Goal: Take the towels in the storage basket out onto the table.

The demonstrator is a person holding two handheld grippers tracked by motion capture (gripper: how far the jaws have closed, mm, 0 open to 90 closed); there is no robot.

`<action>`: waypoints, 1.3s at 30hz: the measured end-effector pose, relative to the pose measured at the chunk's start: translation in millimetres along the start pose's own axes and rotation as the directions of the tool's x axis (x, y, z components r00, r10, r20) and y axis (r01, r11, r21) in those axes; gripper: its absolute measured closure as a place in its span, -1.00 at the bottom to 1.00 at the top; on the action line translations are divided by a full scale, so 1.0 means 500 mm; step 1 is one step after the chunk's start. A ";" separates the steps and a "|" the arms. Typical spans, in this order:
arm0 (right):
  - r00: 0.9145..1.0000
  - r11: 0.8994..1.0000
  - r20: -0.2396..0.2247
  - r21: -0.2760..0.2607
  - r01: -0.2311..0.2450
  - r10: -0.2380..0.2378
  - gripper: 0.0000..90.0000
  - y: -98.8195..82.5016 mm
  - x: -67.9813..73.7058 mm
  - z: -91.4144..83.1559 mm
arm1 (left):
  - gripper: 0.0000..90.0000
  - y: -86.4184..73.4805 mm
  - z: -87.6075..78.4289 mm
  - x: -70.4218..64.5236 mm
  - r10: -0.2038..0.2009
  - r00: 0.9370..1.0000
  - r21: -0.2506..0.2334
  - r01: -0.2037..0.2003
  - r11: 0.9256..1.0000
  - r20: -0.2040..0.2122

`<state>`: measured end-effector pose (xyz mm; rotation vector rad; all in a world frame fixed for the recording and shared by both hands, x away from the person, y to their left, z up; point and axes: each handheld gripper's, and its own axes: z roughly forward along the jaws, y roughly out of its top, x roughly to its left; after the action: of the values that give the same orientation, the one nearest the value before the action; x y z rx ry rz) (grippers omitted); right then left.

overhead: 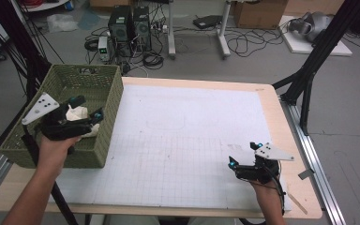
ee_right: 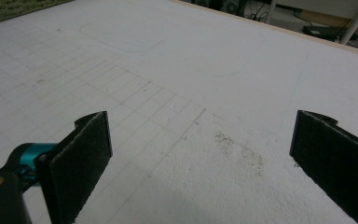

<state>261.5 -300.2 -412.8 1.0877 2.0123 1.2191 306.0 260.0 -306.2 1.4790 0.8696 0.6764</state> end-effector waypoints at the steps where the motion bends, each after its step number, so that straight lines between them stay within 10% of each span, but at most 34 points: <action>1: 1.000 1.000 0.000 0.000 0.000 0.000 -0.89 0.000 0.000 0.000 | -0.65 0.002 0.001 0.011 -0.011 1.000 0.005 0.011 1.000 -0.012; 14: 1.000 1.000 0.001 0.008 -0.003 0.003 -0.90 -0.002 -0.001 0.001 | -0.64 -0.020 0.021 0.160 -0.045 0.981 0.165 0.077 0.983 -0.189; 23: 1.000 1.000 0.002 0.010 -0.002 0.002 -0.89 -0.002 -0.001 0.002 | -0.64 -0.058 0.047 0.230 -0.090 0.950 0.299 0.183 0.936 -0.300; 28: 1.000 1.000 0.000 0.013 -0.009 0.009 -0.89 -0.004 -0.002 0.002 | -0.64 -0.070 0.057 0.241 -0.086 0.943 0.339 0.199 0.920 -0.322; 33: 1.000 1.000 0.000 0.014 -0.006 0.006 -0.89 -0.004 -0.002 0.002 | -0.63 -0.088 0.070 0.252 -0.094 0.937 0.408 0.235 0.882 -0.335; 39: 1.000 1.000 0.004 0.012 -0.013 0.013 -0.89 -0.003 -0.004 -0.002 | -0.62 -0.111 0.085 0.264 -0.089 0.910 0.502 0.302 0.810 -0.404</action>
<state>261.3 -302.6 -413.9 1.1092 2.0158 1.2118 406.2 345.9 -376.0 1.7651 1.5966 0.5686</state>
